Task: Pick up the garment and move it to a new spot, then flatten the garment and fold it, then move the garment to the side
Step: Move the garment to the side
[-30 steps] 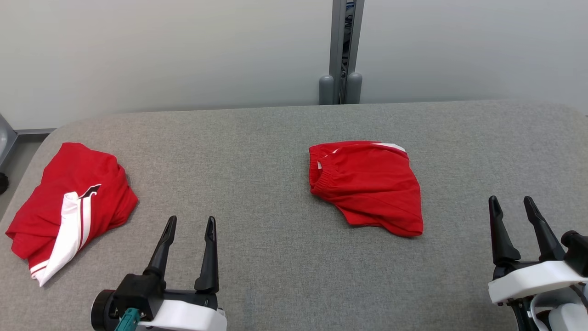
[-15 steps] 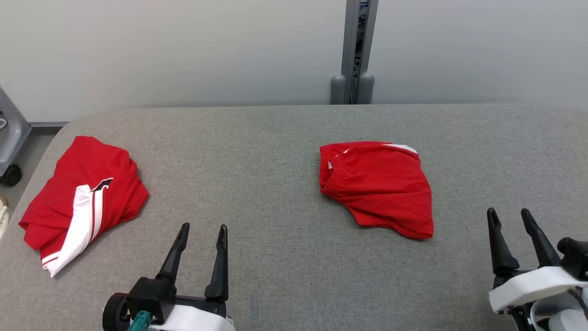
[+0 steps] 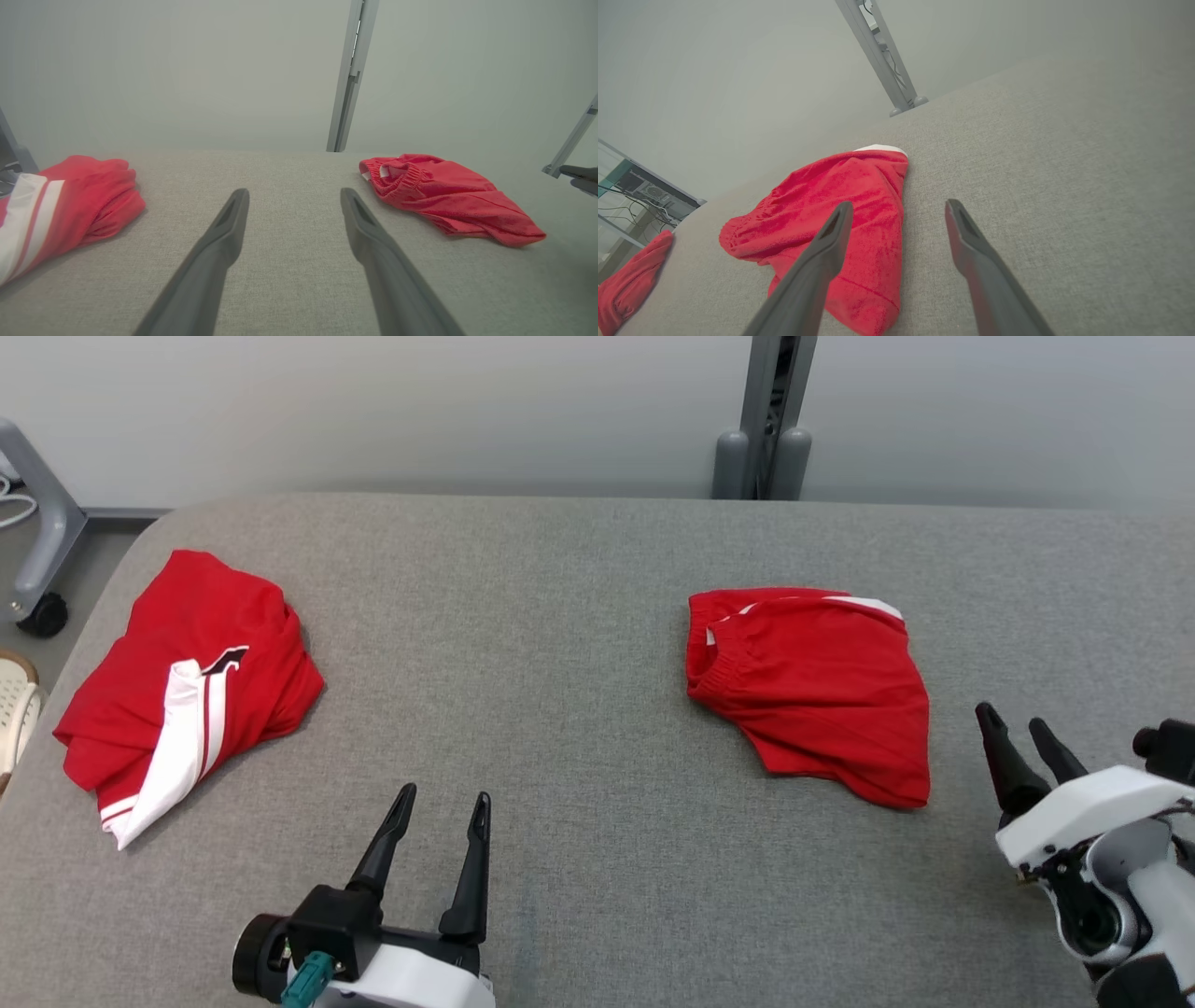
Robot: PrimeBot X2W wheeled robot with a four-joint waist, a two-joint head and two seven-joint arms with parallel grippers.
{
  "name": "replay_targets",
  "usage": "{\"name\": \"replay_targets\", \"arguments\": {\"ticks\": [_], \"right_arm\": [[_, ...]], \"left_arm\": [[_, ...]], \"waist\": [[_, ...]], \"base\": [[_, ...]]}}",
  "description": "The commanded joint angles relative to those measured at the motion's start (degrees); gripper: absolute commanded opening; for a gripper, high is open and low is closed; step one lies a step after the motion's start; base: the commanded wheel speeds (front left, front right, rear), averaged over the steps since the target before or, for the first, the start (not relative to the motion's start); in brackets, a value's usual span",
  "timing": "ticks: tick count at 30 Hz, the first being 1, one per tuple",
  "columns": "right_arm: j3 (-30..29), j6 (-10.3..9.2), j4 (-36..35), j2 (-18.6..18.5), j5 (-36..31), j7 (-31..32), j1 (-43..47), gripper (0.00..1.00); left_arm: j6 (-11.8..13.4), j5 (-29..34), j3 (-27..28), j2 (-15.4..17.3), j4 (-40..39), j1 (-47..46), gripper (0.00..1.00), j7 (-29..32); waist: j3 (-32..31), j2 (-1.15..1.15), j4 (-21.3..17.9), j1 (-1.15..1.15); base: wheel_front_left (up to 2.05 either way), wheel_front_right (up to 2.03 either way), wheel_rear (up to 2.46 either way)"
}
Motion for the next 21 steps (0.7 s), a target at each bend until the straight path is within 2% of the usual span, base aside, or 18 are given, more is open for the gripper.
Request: {"name": "replay_targets", "arguments": {"ticks": [1,8,16,21], "right_arm": [[0.4,0.01,0.8,-0.8,2.6,1.4,-2.1,1.0],[3.5,0.01,5.7,-3.6,15.7,11.0,-10.7,1.0],[6.0,0.01,9.3,-5.4,23.4,17.5,-16.2,1.0],[8.1,0.01,10.8,-5.8,25.9,20.3,-18.5,1.0]], "left_arm": [[-0.3,0.4,0.0,0.2,0.1,-1.5,1.0,-0.1],[-0.2,0.5,-1.0,0.2,0.2,-5.1,1.0,-0.1],[-0.1,0.6,-1.7,0.2,-0.2,-7.4,1.0,-0.1],[0.0,0.7,-2.3,0.2,-0.4,-8.5,1.0,-0.1]], "waist": [[2.0,0.0,1.0,0.0],[7.3,0.0,3.4,0.0],[10.9,0.0,5.0,0.0],[12.3,0.0,5.6,0.0]], "base": [[0.0,0.0,0.0],[0.0,0.0,0.0],[0.0,0.0,0.0],[0.0,0.0,0.0]]}}
